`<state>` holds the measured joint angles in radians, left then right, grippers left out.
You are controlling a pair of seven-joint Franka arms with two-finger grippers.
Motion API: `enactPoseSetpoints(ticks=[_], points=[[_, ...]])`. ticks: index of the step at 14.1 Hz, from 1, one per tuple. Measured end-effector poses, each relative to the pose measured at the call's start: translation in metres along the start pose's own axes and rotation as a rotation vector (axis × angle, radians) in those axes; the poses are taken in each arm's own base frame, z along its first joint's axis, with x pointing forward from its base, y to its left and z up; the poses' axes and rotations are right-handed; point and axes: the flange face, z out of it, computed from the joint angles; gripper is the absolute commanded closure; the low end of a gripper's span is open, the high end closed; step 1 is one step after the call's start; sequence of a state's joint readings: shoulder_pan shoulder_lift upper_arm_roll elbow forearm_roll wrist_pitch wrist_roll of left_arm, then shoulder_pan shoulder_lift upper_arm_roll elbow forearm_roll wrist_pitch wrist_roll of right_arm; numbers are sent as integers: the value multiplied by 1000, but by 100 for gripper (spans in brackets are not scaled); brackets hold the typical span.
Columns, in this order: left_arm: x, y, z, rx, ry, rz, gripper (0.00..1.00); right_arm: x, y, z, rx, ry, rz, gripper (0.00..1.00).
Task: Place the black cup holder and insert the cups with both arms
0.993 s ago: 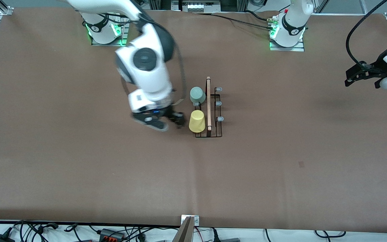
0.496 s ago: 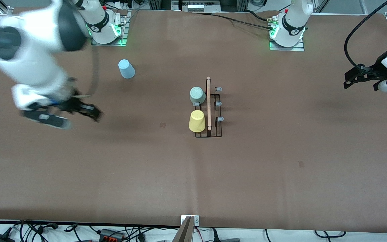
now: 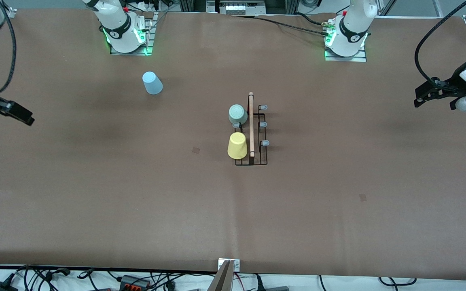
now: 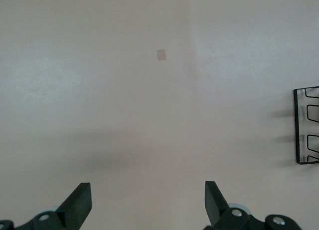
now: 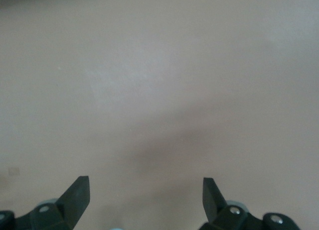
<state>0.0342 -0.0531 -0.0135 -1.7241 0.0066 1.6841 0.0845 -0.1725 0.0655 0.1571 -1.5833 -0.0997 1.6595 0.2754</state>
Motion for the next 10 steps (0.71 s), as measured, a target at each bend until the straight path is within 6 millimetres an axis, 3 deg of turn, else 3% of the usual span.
enactPoseSetpoints(ticks=[10], points=[[1, 0, 1, 0, -2, 0, 0, -13, -22, -8, 47, -44, -192, 0]])
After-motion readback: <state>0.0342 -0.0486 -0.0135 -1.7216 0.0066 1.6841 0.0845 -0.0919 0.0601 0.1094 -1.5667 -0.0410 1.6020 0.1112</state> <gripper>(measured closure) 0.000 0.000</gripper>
